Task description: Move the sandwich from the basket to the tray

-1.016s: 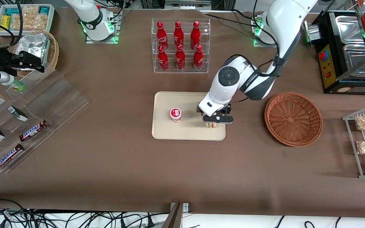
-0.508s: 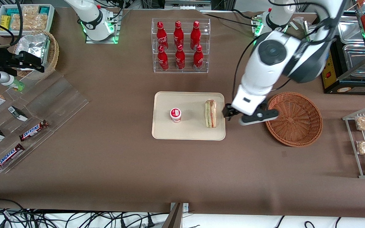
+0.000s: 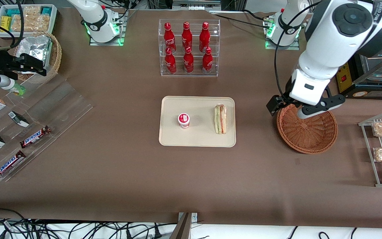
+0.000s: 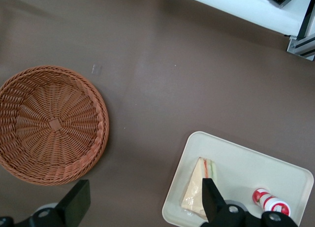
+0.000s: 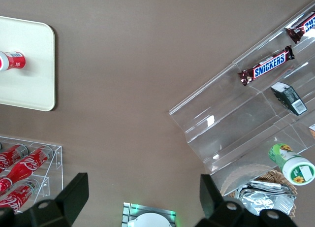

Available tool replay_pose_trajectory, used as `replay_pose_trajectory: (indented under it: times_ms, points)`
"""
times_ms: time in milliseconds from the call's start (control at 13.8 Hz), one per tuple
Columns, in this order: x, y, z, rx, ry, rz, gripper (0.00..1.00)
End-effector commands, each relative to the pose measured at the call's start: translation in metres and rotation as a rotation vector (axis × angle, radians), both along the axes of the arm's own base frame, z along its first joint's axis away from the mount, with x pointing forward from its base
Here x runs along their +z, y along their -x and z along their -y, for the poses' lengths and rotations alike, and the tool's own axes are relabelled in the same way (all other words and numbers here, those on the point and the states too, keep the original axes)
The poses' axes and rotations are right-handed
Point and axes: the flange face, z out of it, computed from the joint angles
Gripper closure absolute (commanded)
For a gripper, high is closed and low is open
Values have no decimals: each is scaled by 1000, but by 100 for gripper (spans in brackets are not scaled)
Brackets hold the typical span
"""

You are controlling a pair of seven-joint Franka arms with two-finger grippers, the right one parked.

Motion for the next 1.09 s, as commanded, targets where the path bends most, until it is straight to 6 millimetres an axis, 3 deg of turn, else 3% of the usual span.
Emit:
replay_pose_trajectory:
  times_ms: [0,290,508,653,1016]
  points:
    - [1,-1,-36,-63,3,-46,0]
    - [13,-5,-128,-158,13,-76,0]
    - [32,6,-170,-288,21,-86,0]
    - [40,13,-177,-380,32,-94,0]
    - [47,16,-166,-452,13,-91,0]
